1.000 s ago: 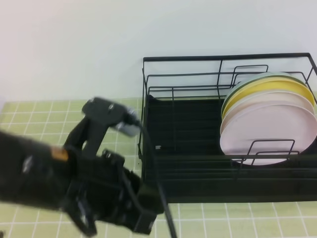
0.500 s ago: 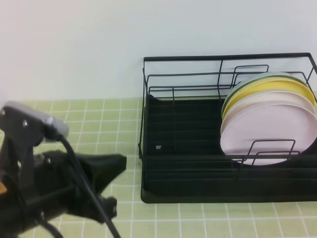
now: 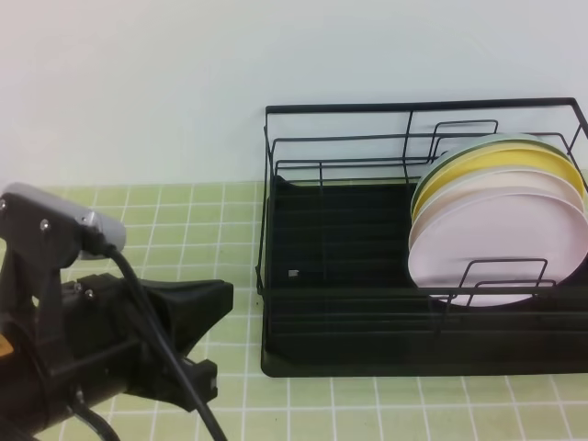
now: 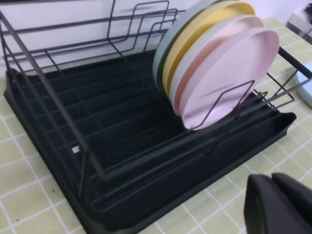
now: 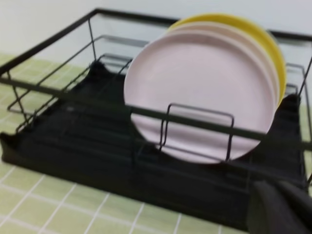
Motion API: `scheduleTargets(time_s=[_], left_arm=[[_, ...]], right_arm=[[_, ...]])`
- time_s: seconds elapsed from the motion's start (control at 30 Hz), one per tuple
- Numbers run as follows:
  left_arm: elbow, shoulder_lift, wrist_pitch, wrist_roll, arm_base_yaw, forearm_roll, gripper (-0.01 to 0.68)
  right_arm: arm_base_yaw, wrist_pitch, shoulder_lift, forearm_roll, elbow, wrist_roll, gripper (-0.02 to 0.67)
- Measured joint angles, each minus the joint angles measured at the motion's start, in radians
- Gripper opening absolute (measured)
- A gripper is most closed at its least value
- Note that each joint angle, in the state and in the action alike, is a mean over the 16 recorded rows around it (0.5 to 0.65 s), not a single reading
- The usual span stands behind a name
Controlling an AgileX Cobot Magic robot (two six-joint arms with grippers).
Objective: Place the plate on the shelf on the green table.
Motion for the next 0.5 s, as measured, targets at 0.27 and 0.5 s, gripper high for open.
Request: scheduleTargets(time_s=[0.27,0.5], left_arm=[[0.009,-0.045,0.013,0.035,0.035,0.013,0.000],[0.082,-0.184,-0.050,0.078,0.160,0.010,0.000]], right_arm=[[0.000,0.035,0.000,0.002,0.008,0.001,0.000],[0.000,0.038,0.000,0.007,0.008,-0.001,0.000]])
